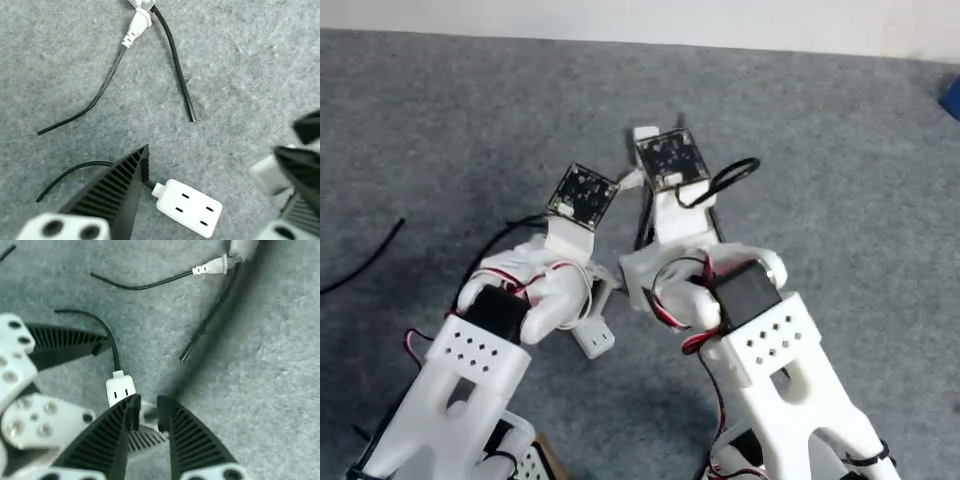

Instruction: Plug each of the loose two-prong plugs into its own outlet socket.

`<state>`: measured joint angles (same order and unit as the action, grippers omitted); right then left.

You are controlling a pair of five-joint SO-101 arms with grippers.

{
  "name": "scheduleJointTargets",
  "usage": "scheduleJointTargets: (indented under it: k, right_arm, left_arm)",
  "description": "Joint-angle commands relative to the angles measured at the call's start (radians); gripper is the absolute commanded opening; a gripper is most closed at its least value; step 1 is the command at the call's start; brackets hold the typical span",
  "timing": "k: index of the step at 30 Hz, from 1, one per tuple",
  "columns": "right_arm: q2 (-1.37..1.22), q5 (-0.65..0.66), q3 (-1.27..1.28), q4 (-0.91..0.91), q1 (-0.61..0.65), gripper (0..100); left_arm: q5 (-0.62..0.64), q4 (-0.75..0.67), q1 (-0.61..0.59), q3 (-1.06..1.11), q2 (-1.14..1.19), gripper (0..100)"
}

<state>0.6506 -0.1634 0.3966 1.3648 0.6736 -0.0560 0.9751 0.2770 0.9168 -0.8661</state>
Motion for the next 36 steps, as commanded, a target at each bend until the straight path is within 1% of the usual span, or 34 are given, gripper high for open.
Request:
scheduleJointTargets:
  k: [1,13,17,20,23,25,27,29,31,33,36]
  right_arm:
    - [0.027,0.060,-0.039,0.050,0.016,0.5]
    - [0.015,0.115,-0.030,0.053,0.012,0.5]
    - [0.015,0.133,0.024,0.005,0.015,0.5]
    - [0.015,0.149,0.082,-0.065,0.016,0.5]
    - [0.015,0.150,0.113,-0.105,0.016,0.5]
    - [0.015,0.152,0.114,-0.108,0.027,0.5]
    - [0.015,0.153,0.114,-0.105,0.064,0.5]
    - [0.015,0.164,0.120,-0.108,0.128,0.5]
    - [0.015,0.170,0.122,-0.108,0.220,0.5]
    - [0.015,0.173,0.122,-0.108,0.312,0.5]
    - [0.013,0.206,0.131,-0.110,0.377,0.5]
  left_arm:
    - [-0.017,-0.034,-0.042,-0.004,-0.004,42]
    - [-0.020,-0.025,-0.041,-0.004,-0.013,42]
    - [-0.032,0.120,-0.044,-0.039,-0.074,42]
    - [-0.071,0.201,-0.044,-0.038,-0.214,42]
    - [-0.072,0.269,-0.053,-0.022,-0.375,42]
    - [-0.072,0.272,-0.116,0.007,-0.460,42]
    - [-0.072,0.269,-0.228,0.061,-0.496,42]
    - [-0.072,0.210,-0.325,0.119,-0.484,42]
    - [-0.072,0.157,-0.387,0.163,-0.437,42]
    - [-0.071,0.120,-0.423,0.170,-0.358,42]
    - [-0.068,0.078,-0.469,0.131,-0.231,42]
